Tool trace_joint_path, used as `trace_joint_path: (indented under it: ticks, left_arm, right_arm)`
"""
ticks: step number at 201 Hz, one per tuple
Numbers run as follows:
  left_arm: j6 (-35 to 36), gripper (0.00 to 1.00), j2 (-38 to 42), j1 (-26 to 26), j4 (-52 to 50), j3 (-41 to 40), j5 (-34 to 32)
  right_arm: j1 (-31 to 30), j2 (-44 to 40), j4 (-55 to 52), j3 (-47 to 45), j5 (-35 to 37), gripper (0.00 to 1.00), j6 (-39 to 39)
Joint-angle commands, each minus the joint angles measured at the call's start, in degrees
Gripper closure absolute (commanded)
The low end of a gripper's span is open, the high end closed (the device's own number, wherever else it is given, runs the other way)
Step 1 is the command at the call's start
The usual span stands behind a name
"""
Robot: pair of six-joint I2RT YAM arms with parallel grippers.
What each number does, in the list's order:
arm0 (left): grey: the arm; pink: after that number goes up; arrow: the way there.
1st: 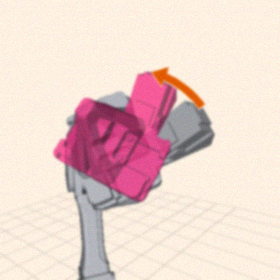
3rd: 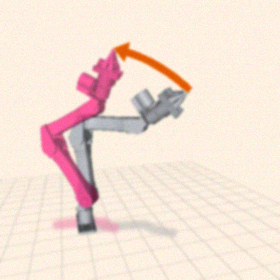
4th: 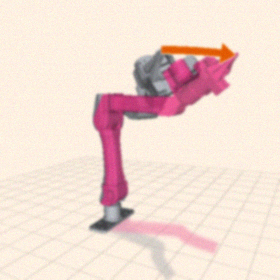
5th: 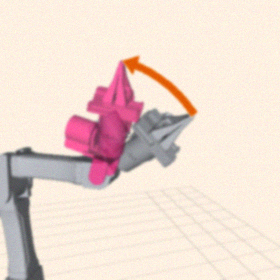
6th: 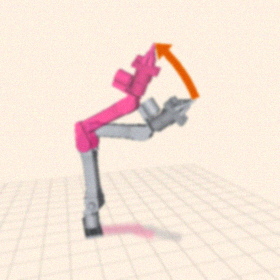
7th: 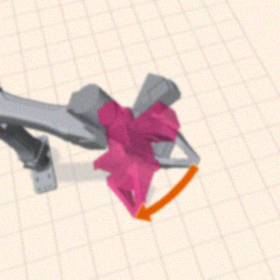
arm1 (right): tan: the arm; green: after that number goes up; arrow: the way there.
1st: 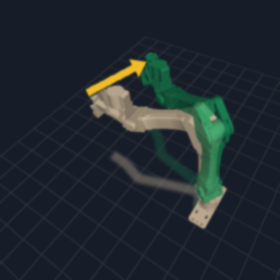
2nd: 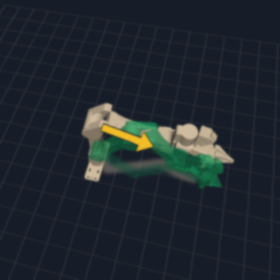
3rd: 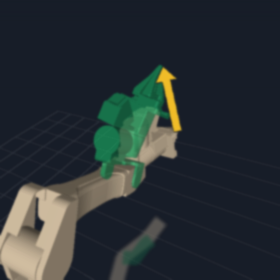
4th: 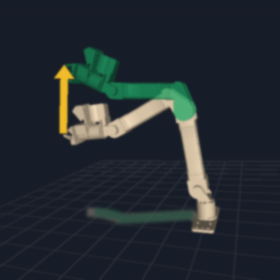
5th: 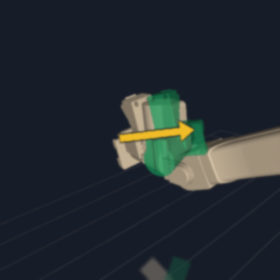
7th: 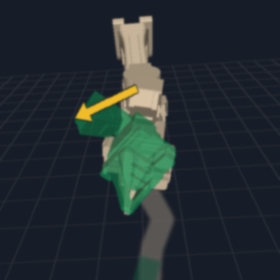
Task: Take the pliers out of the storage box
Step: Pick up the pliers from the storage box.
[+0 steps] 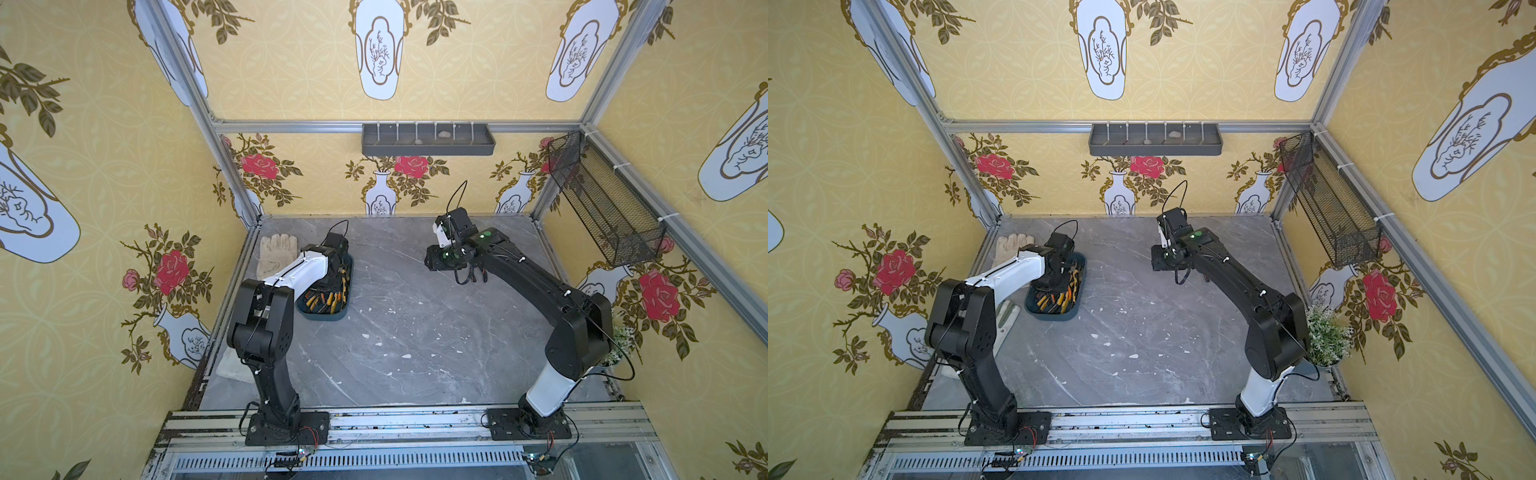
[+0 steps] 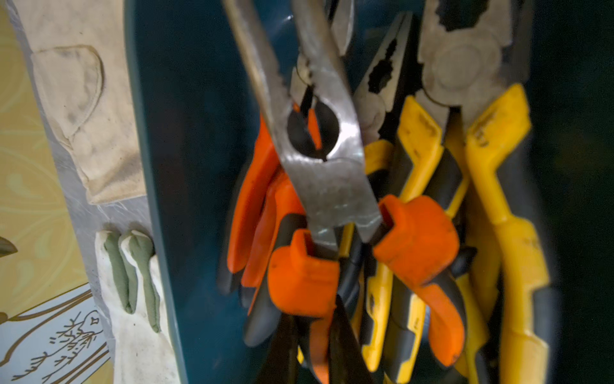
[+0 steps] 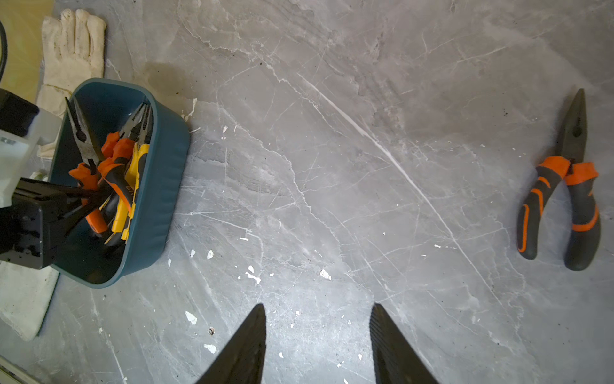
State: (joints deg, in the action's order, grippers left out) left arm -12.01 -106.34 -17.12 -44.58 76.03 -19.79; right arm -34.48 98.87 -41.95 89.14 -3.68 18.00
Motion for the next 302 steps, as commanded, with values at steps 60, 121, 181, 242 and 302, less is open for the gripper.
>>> trace_joint_path:
  ticks: [60, 121, 181, 242, 302]
  left_arm:
    - [-4.21, 0.49, 5.64, -0.79, -0.31, -5.15, 0.30]
    - [-6.22, 0.55, 6.18, -1.95, 0.26, -7.87, 1.85]
    - [-7.33, 0.66, 3.51, -2.01, 3.16, -9.63, 2.09]
    - [-7.48, 0.85, 2.27, -0.83, 3.14, -9.05, 0.10]
    - [-6.39, 0.94, 5.96, -0.67, -0.20, -5.93, -0.59]
  right_arm:
    - [-0.15, -0.27, 1.47, -1.42, 0.78, 0.49, 0.26]
    - [-0.15, -0.42, 1.75, -1.93, 0.69, 0.49, 0.37]
    - [-0.08, -0.77, 1.43, -2.21, 0.96, 0.49, 0.24]
    - [-0.15, -1.10, 1.46, -3.19, 1.08, 0.49, 0.20]
    - [-0.24, -1.02, 1.88, -3.67, 0.87, 0.49, 0.48]
